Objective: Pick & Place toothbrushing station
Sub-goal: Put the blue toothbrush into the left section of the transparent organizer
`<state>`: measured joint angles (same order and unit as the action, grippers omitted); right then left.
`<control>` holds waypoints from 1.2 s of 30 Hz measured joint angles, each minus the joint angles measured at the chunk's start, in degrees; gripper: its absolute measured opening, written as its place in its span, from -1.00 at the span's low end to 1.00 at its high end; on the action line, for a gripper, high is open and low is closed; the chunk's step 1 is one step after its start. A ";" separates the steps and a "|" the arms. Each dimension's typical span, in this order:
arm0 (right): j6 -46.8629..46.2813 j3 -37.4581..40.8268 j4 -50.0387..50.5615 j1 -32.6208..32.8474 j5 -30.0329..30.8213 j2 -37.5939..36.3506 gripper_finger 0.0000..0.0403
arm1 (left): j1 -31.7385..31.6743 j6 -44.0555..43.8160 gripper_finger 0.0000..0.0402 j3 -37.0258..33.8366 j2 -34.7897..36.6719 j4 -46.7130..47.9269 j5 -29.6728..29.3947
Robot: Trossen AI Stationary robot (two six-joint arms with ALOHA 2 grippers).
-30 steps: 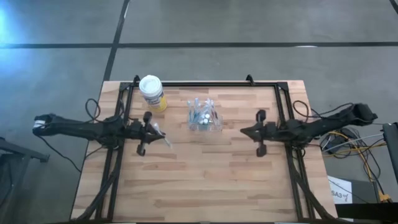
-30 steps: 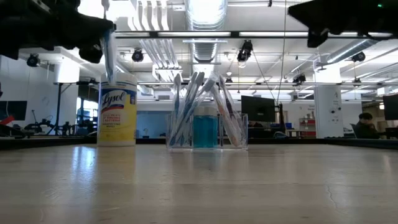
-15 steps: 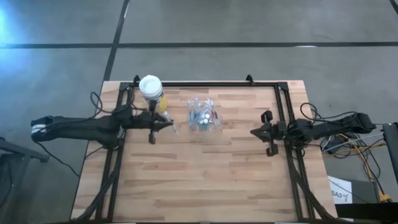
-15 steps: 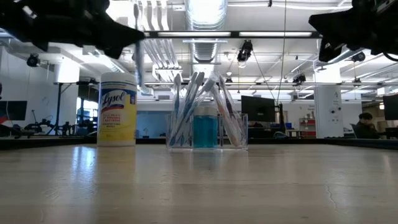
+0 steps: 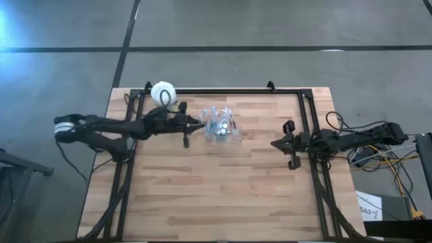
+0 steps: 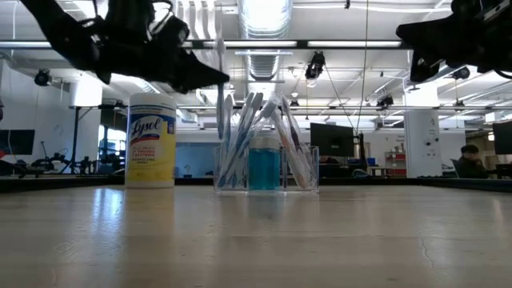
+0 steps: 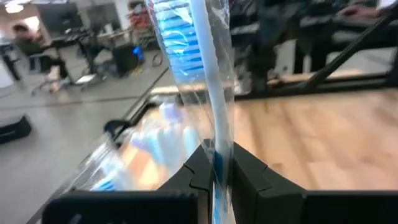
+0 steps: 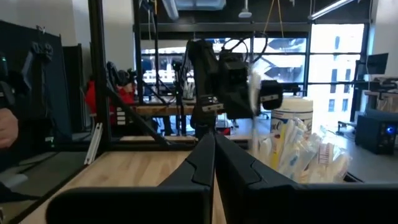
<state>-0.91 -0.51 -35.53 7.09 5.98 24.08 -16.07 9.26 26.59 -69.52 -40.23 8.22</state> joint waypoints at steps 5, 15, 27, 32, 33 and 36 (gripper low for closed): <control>-0.42 0.00 1.78 0.00 0.04 0.02 -0.96 | -0.61 0.21 -0.86 1.17 -6.88 -4.53 -5.23; -0.61 0.00 2.58 0.00 0.15 0.02 -0.96 | -0.96 -0.32 -0.87 1.33 -14.99 -9.30 -6.20; -0.89 0.00 2.68 0.00 0.14 0.02 -0.96 | -0.96 -0.46 -0.87 1.38 -22.70 -12.25 -6.87; -1.07 0.00 2.74 0.00 0.13 0.02 -0.96 | -0.96 -1.88 -0.80 1.49 -23.35 -12.18 -6.85; -1.09 0.00 2.74 0.00 0.13 0.02 -0.96 | -0.96 -2.86 -0.76 1.47 -23.06 -11.45 -6.83; -1.09 0.00 2.74 0.00 0.13 0.02 -0.96 | -0.91 -3.94 -0.59 1.13 -22.29 -9.75 -6.57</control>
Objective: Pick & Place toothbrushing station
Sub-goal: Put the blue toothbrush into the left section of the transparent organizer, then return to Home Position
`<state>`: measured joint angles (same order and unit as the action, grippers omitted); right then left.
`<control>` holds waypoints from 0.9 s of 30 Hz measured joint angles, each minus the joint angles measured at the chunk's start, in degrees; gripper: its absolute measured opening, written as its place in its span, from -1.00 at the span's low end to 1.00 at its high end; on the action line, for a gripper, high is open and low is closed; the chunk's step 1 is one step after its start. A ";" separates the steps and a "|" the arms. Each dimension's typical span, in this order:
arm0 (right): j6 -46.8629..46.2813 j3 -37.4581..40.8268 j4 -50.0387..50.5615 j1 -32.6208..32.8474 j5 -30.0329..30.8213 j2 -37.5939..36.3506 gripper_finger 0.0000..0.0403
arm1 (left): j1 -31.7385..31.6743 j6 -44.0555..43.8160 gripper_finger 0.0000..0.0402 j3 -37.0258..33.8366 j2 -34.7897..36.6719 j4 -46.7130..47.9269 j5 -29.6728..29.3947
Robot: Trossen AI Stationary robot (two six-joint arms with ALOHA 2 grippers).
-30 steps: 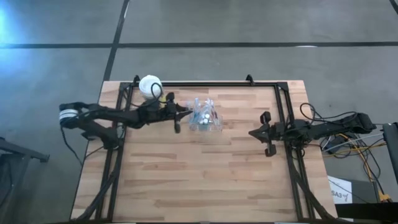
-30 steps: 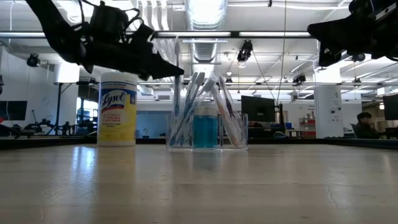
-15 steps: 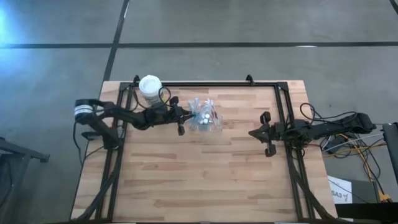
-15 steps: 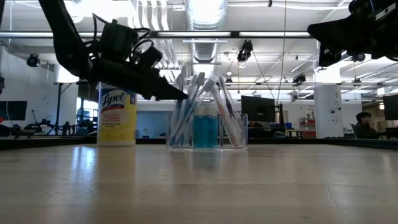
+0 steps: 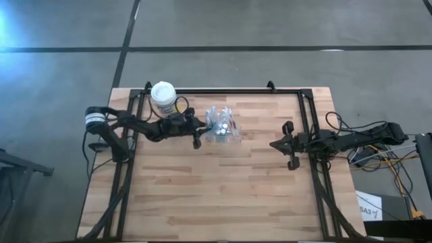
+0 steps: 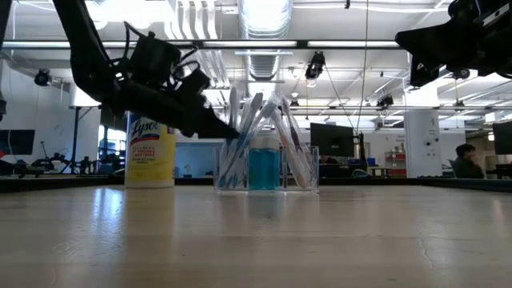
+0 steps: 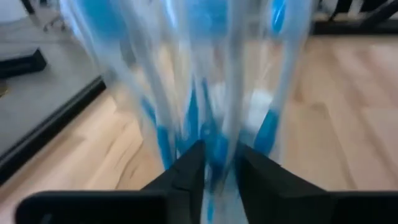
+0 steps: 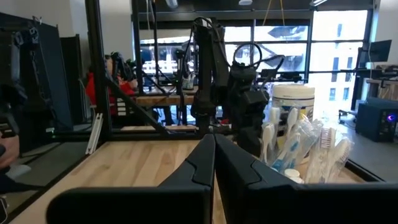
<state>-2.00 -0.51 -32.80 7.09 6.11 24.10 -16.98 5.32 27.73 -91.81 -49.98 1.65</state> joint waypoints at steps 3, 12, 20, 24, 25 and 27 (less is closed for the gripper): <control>0.00 0.00 0.00 0.00 0.00 -0.02 -0.96 | 0.03 -0.45 -0.42 0.10 1.50 -0.15 2.00; -0.83 -0.02 0.02 0.00 -0.02 0.09 -0.96 | 0.03 -0.14 0.06 0.09 6.53 5.95 3.56; -1.90 -0.02 0.02 0.00 -0.07 0.09 -0.96 | 0.13 6.02 0.18 0.09 20.49 23.51 9.52; -1.90 -0.02 0.29 0.00 -0.07 0.11 -0.96 | 0.63 8.94 0.13 0.09 30.61 33.16 14.28; -1.90 -0.04 0.75 0.01 -0.09 0.11 -0.96 | 0.84 9.52 0.09 0.01 33.22 35.06 14.33; -1.89 -0.07 1.33 0.00 -0.07 0.12 -0.96 | 1.20 10.73 -0.02 -0.66 38.84 37.25 14.35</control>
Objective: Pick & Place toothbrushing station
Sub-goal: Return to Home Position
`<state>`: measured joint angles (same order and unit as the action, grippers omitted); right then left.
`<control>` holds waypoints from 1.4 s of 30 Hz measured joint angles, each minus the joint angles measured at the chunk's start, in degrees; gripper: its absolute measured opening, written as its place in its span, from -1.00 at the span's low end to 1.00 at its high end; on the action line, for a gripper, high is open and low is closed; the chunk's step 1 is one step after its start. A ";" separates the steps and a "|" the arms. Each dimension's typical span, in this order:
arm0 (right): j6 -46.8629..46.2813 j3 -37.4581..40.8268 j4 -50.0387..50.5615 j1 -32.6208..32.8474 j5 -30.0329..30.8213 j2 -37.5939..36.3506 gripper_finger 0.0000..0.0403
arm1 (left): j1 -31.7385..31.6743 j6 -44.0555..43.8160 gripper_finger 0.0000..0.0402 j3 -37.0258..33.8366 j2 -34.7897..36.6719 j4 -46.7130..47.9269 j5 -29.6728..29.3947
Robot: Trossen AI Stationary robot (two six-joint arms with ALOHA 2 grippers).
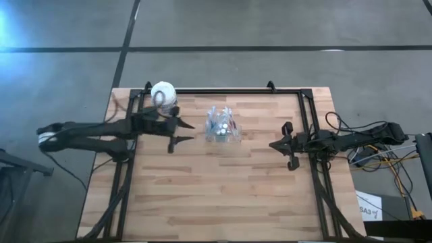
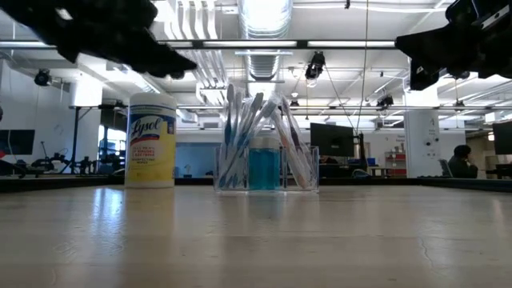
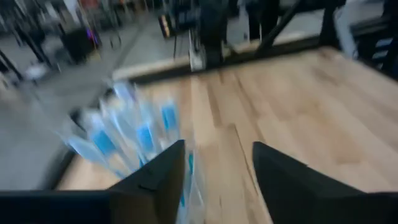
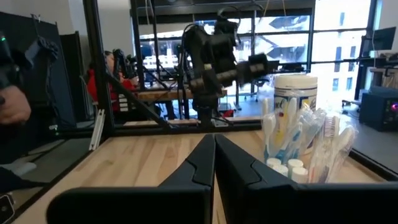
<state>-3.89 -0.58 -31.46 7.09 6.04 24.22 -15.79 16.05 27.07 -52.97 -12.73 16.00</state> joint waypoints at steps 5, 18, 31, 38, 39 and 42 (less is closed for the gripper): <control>0.94 0.00 -0.04 0.00 0.00 -0.01 -0.96 | 0.13 0.41 -0.53 -4.37 13.93 0.54 1.24; 2.63 0.00 -2.08 -0.02 6.13 -0.25 -0.96 | -0.11 -5.81 -0.98 -17.58 40.26 2.01 2.36; 3.93 0.00 -2.12 0.00 10.01 -0.59 -0.96 | -0.27 -10.65 -0.99 -25.69 51.71 5.48 1.04; 2.15 0.00 -0.71 -0.02 13.51 -0.53 -0.96 | -0.27 -10.79 -0.99 -26.55 52.85 7.10 3.34; 2.02 0.00 0.09 -0.02 13.51 -0.55 -0.96 | -0.27 -10.79 -0.99 -26.56 52.85 7.23 4.26; 1.09 0.02 2.64 -0.02 13.53 -0.46 -0.96 | -0.24 -10.77 -0.99 -26.57 52.85 7.91 5.07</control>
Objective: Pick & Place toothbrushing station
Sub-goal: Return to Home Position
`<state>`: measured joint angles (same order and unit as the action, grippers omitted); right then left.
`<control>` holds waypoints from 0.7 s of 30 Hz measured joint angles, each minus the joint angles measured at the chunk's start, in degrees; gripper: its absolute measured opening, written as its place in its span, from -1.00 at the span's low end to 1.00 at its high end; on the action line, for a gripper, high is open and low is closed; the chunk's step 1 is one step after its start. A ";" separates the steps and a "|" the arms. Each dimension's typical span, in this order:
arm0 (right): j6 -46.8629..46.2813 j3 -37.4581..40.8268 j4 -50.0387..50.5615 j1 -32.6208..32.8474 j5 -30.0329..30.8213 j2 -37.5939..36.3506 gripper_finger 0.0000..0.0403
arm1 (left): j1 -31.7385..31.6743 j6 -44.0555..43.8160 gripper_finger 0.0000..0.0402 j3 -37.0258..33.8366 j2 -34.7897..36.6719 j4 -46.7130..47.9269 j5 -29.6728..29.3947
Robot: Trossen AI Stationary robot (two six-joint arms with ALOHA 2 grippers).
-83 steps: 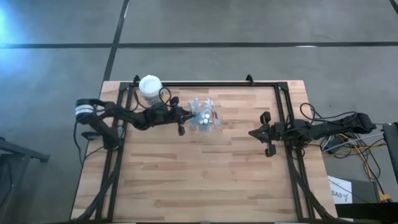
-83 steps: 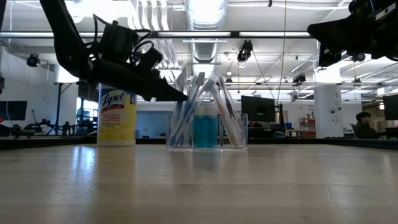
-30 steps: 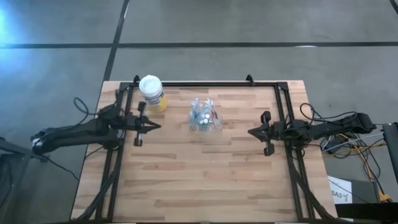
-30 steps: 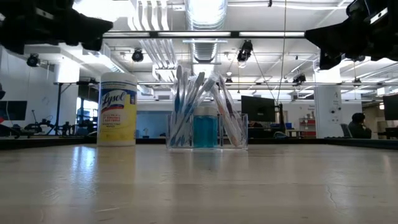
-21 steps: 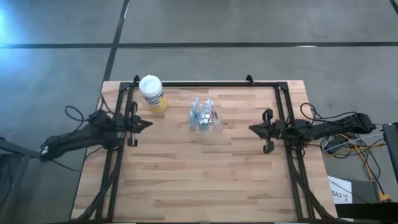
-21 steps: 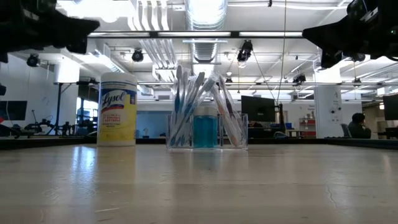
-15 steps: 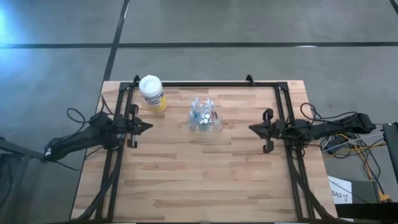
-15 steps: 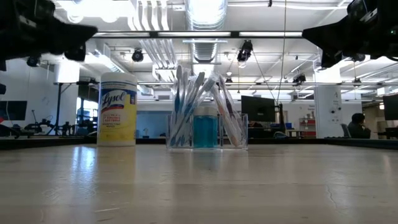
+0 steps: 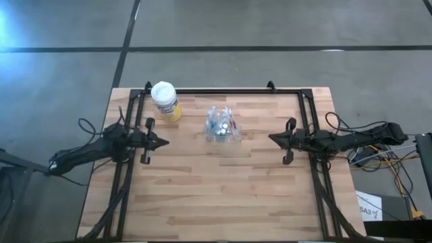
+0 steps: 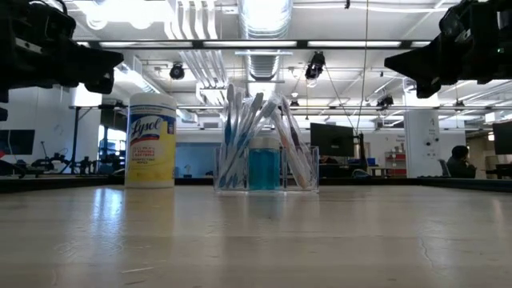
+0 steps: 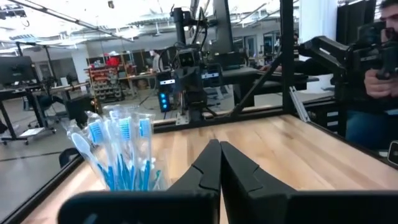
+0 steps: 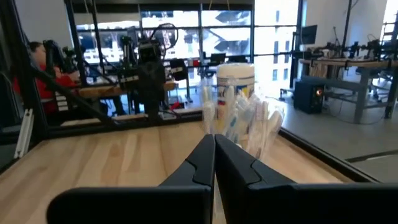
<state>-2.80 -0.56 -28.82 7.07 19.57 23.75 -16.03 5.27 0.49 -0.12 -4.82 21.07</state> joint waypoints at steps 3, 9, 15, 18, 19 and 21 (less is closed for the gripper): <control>-0.24 0.00 0.28 0.00 0.03 0.08 -0.96 | 0.00 0.25 -0.99 0.00 0.02 0.68 0.01; -0.05 0.00 -0.53 0.02 3.34 -0.12 -0.96 | 0.00 0.46 -0.99 -0.04 0.02 1.25 -0.03; -0.05 0.00 -0.93 0.02 4.63 -0.11 -0.96 | 0.00 0.38 -0.99 -0.04 0.00 1.58 -0.03; -0.20 0.00 -0.95 0.02 4.55 -0.11 -0.96 | 0.00 0.33 -0.99 -0.07 0.00 1.73 -0.03; -0.23 0.00 -1.01 0.03 4.47 -0.11 -0.96 | 0.00 0.32 -0.99 -0.07 0.00 1.75 -0.01; -0.23 0.00 -1.13 0.04 4.44 -0.11 -0.96 | 0.00 0.38 -0.98 -0.09 0.00 1.79 -0.01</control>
<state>-3.03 -0.56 -29.95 7.11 24.01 23.64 -16.03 5.65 0.40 -0.12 -3.03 21.06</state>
